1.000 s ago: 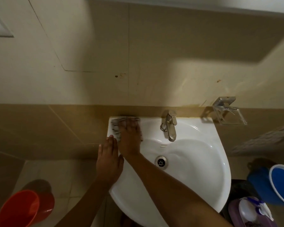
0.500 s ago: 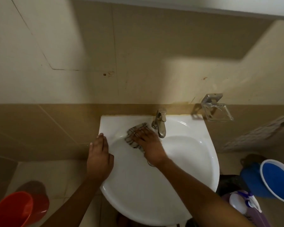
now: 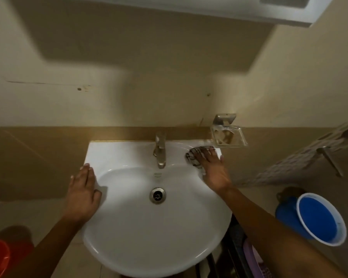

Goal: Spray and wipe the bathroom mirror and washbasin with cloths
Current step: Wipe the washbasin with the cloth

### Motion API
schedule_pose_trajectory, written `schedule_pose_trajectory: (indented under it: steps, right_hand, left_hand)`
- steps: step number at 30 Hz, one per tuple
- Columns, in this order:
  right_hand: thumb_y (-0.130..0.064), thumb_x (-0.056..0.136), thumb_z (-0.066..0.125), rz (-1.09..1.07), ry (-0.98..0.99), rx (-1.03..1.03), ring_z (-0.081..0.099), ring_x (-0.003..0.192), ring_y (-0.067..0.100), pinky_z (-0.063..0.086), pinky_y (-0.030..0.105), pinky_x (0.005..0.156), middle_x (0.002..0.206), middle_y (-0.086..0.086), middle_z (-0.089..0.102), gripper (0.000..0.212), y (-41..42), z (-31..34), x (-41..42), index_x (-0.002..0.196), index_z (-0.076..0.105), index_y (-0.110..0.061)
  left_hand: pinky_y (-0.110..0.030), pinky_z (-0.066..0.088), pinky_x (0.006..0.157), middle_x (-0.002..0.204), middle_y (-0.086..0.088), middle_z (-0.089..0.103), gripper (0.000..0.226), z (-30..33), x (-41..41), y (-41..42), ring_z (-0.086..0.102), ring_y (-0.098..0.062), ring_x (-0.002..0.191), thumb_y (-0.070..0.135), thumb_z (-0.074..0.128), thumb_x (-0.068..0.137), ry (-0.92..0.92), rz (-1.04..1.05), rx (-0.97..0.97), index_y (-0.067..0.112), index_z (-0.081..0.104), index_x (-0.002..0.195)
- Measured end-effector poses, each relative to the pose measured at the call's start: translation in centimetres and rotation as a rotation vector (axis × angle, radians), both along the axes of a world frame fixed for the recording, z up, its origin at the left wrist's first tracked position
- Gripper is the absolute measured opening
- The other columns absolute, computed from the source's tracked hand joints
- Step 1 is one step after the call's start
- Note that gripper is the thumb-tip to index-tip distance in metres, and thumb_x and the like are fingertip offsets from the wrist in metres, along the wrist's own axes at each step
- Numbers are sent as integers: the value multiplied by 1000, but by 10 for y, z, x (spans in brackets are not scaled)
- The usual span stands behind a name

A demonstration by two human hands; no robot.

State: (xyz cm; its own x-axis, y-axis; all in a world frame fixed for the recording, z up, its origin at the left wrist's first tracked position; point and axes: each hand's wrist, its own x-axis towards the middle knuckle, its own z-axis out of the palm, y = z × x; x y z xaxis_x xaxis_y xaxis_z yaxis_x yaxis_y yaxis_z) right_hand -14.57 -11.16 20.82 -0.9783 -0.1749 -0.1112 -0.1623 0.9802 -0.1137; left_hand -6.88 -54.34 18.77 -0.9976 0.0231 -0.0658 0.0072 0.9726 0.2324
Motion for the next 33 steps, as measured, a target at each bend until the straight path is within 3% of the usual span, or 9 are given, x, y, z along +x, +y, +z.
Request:
schedule_pose_trajectory:
  steps: [3,6,8,11,13,16,23,27,33]
  right_hand:
    - [-14,74,55,-126,46,-90,32,142,44,31,62,111,155,17,38,82,-36,-5,-14,153,34,-22]
    - [-59,86,29,-59,51,-79,20,146,48,19,67,114,160,19,24,78,-77,-3,-25,156,23,-27]
    - [-77,82,18,6,22,-80,7,149,46,10,70,114,164,20,10,87,-86,-2,-27,157,13,-34]
    - [-58,93,25,138,117,-48,18,148,45,20,72,110,162,16,22,62,-66,-11,-26,150,33,-38]
    - [-49,95,28,150,140,-18,29,144,45,26,70,108,159,13,32,55,-38,-19,-30,147,41,-37]
    - [-48,97,39,91,139,18,38,138,44,28,68,110,156,11,38,49,-1,-18,-27,145,43,-40]
    - [-43,97,44,15,99,-21,21,147,41,33,63,109,161,12,26,50,32,-16,13,146,40,-37]
    - [-38,94,52,-94,100,-107,25,145,43,40,62,107,158,14,32,51,42,-20,52,144,47,-32]
    - [-41,92,42,-236,55,-185,20,147,37,38,55,110,159,8,30,47,32,-17,121,133,60,-28]
  left_hand:
    - [-33,-3,121,153,-29,32,80,0,1,2,32,-44,141,43,31,84,12,7,-41,-10,37,144]
    - [-23,-12,117,152,-30,33,84,0,1,0,34,-46,139,45,33,82,33,-3,-68,-11,37,144]
    - [-32,-5,120,153,-30,32,86,-3,-1,0,32,-46,140,47,33,81,34,-13,-78,-11,36,144]
    - [-57,21,114,153,-31,31,89,-8,-4,0,30,-46,141,49,33,79,-6,-2,-67,-12,35,144]
    - [-61,24,111,153,-31,30,91,-9,-5,0,30,-47,141,51,32,79,-35,3,-71,-12,35,144]
    - [-60,23,112,154,-32,27,93,-8,-8,-2,27,-47,142,53,31,79,-53,-5,-91,-13,34,144]
    - [-53,14,119,159,-27,20,101,-3,-10,2,18,-41,148,60,26,75,-63,39,-66,-9,29,148]
    - [-50,11,120,161,-25,17,103,1,-10,2,15,-39,149,62,24,74,-74,35,-37,-9,26,150]
    - [-51,11,121,161,-26,15,92,10,-6,-3,13,-39,150,50,33,79,-88,-9,-10,-9,24,150]
